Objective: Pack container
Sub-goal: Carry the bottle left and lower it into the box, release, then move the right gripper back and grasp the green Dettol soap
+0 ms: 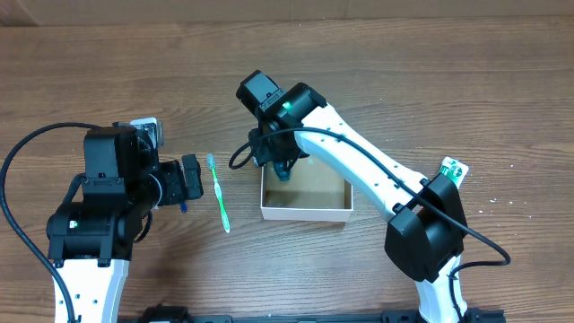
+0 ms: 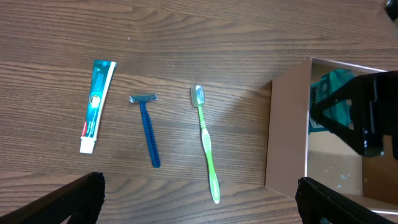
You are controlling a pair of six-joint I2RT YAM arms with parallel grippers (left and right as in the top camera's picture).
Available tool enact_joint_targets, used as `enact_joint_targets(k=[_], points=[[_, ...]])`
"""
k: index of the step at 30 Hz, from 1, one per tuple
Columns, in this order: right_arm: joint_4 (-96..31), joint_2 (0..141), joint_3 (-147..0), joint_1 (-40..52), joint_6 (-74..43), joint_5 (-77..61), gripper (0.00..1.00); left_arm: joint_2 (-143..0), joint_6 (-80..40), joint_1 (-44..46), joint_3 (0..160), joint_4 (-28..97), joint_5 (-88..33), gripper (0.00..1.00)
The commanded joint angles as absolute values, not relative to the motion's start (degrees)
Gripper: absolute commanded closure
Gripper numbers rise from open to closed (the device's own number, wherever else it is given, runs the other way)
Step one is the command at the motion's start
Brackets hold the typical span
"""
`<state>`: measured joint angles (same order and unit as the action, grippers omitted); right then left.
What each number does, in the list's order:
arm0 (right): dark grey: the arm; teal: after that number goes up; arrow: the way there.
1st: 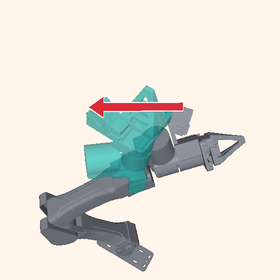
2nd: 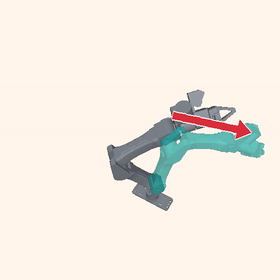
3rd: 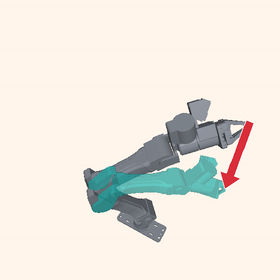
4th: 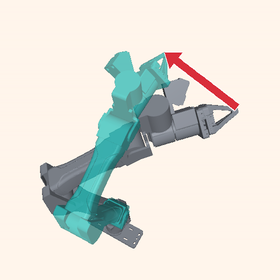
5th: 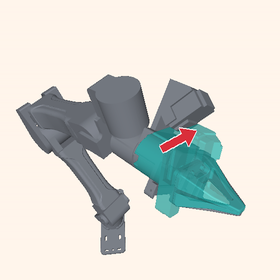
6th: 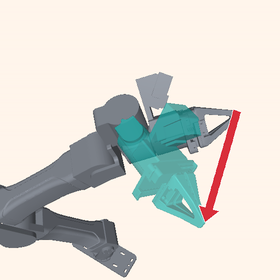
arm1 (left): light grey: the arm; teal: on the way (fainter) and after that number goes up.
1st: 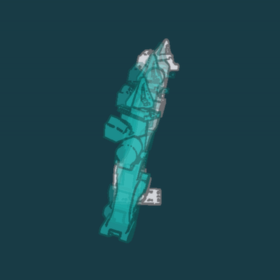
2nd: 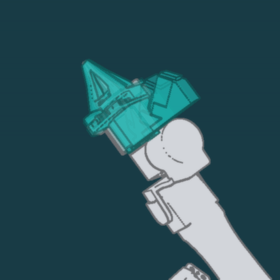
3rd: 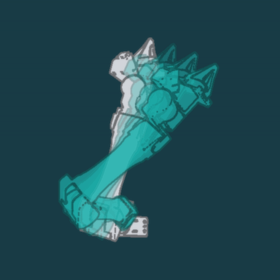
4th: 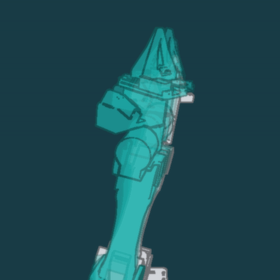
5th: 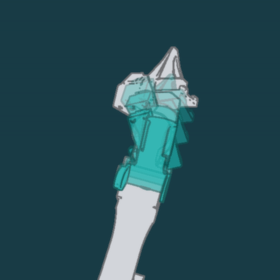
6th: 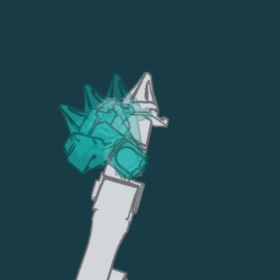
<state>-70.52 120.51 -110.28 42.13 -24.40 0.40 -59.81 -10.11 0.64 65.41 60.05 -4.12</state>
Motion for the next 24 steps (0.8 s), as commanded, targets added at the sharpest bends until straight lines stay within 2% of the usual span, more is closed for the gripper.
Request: enact_joint_targets(k=[1,6,7,8,10,14,17,19,23,24], points=[[-71.44,116.62,-116.33,42.15,-23.68,2.94,0.32,-60.01,-8.99,0.36,66.85,59.96,-4.47,0.0],[-80.14,115.0,-129.84,42.09,-23.57,10.02,0.3,-60.01,-8.99,0.36,66.85,59.99,-4.45,0.0],[-83.55,114.89,-134.23,41.8,-24.16,13.89,0.24,-60.01,-8.99,0.36,66.85,59.96,-4.45,0.0],[-87.57,114.45,-139.35,40.73,-27.4,19.2,0.09,-60.01,-8.99,0.36,66.85,59.99,-4.45,0.0],[-91.0,112.99,-143.65,37.52,-30.39,21.56,0.0,-60.01,-8.97,0.36,66.85,60.05,-4.43,0.0],[-97.06,108.73,-144.75,18.94,-34.11,17.23,0.0,-60.01,-8.99,0.36,66.85,60.64,-4.45,0.0],[-97.06,107.92,-142.19,2.79,-30.92,6.07,0.0,-60.01,-8.97,0.36,66.85,61.25,-4.01,0.0],[-97.08,105.84,-138.28,-3.33,-28.29,2.17,0.0,-60.01,-8.97,0.36,66.85,61.34,-4.01,0.0],[-96.77,92.64,-118.28,-11.11,-26.52,4.05,0.0,-60.01,-8.99,0.36,66.85,61.49,-4.03,0.0],[-94.04,88.79,-108.77,-12.99,-24.99,5.21,0.0,-60.01,-8.99,0.36,66.85,61.49,-4.03,0.0]])
